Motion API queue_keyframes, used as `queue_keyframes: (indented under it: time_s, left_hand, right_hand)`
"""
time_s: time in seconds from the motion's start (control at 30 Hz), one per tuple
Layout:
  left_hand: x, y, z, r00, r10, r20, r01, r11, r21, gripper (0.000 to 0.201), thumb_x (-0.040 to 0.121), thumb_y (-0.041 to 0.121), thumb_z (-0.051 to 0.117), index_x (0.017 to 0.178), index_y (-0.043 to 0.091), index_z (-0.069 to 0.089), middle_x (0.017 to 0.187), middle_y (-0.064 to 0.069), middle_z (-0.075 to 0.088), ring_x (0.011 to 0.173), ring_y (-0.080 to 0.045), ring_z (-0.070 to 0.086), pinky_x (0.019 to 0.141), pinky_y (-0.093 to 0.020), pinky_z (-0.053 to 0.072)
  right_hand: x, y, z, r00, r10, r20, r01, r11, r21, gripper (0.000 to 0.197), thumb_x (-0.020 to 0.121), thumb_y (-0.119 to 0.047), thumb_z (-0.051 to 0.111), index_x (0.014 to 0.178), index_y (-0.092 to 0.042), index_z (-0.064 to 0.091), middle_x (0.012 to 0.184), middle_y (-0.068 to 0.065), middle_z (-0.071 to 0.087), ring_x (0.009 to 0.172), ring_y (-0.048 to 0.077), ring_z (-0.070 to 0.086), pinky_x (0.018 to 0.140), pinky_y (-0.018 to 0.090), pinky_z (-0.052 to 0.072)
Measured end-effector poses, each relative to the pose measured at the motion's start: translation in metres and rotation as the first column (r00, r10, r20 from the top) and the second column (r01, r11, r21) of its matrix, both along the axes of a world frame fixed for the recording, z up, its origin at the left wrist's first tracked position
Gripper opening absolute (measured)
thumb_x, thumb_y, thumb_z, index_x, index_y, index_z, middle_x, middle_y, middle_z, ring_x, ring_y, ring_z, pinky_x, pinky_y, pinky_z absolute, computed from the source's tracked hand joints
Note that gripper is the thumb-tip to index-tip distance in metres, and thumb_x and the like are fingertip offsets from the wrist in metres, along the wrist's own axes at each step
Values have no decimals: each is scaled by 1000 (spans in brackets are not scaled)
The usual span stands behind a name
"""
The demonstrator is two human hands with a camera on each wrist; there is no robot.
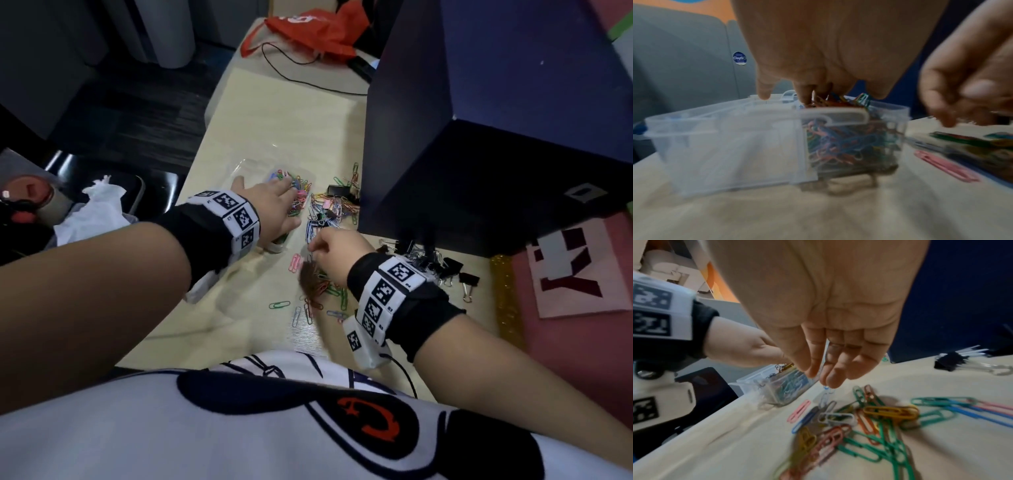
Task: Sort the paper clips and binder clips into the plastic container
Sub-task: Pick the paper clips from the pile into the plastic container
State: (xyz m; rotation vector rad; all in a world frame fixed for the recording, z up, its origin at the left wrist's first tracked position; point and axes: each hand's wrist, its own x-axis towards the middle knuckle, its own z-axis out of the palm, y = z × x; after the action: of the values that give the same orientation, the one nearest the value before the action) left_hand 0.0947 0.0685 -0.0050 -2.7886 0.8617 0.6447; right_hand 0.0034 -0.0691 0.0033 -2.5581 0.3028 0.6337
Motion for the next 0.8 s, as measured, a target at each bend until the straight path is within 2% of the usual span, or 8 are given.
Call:
queue_keyframes:
  time_s: [0.1,0.17,0.3,0.33,0.47,0.57,0.7,0.8]
  left_hand:
    - [4,-5,1,999,20,-40,-18,998,56,68,97,56,23,153,20,6,160,5,-10,148,-13,1,112,-62,13]
    - [3,-4,3,999,31,-5,-31,999,-6,67,97,56,24,152,21,11,161,5,-5,148,-13,3,113,-60,14]
    - [-13,5,5,991,-5,135,26,988,-155,53,98,50,24,134,19,46,148,-1,39,131,-19,42,109,-51,25]
    - [-18,8,4,992,-37,123,53,990,-132,54,98,51,22,134,18,47,148,0,39,130,-18,43,110,-51,24]
    - [-23,10,-4,997,-56,-48,57,998,8,69,97,58,16,153,18,10,161,3,-4,147,-12,5,116,-58,5]
    - [-18,5,-5,997,-27,-73,27,1000,8,72,95,60,16,153,18,7,161,3,-9,148,-12,-2,115,-59,3]
    - [-25,1,0,997,-20,76,33,984,-177,62,96,53,31,148,19,28,157,-1,18,143,-19,21,114,-53,15]
    - [-43,-3,5,973,-126,194,190,913,-360,42,92,32,47,131,16,50,130,-7,47,117,-27,46,101,-43,38]
  right_hand:
    - [-10,-6,1,1000,-19,6,19,1000,-18,20,93,-20,51,105,-24,66,117,0,62,107,20,59,91,25,44]
    - [-15,-16,0,999,-48,11,48,998,-38,21,93,-18,49,105,-24,65,118,2,58,106,21,58,92,27,43]
    - [-19,-34,-13,995,-98,0,97,985,-139,25,93,-15,47,112,-23,60,125,4,46,114,23,51,96,31,42]
    - [-21,-35,-16,995,-101,-3,99,984,-149,28,94,-13,46,118,-23,57,127,4,43,118,24,47,98,32,41]
    - [-32,-30,-23,998,44,-34,-48,990,-133,58,87,2,40,139,-24,41,138,1,34,127,24,32,106,33,32]
    - [-39,-25,-26,993,113,-38,-117,981,-155,57,86,1,39,137,-24,43,135,2,36,125,23,32,105,33,33]
    - [-39,-30,-27,998,66,-17,-68,989,-131,45,88,-3,43,124,-27,54,126,2,42,120,22,43,102,38,41]
    - [-37,-44,-22,997,-70,24,72,988,-136,37,89,-5,46,122,-22,52,124,4,41,115,24,48,96,35,44]
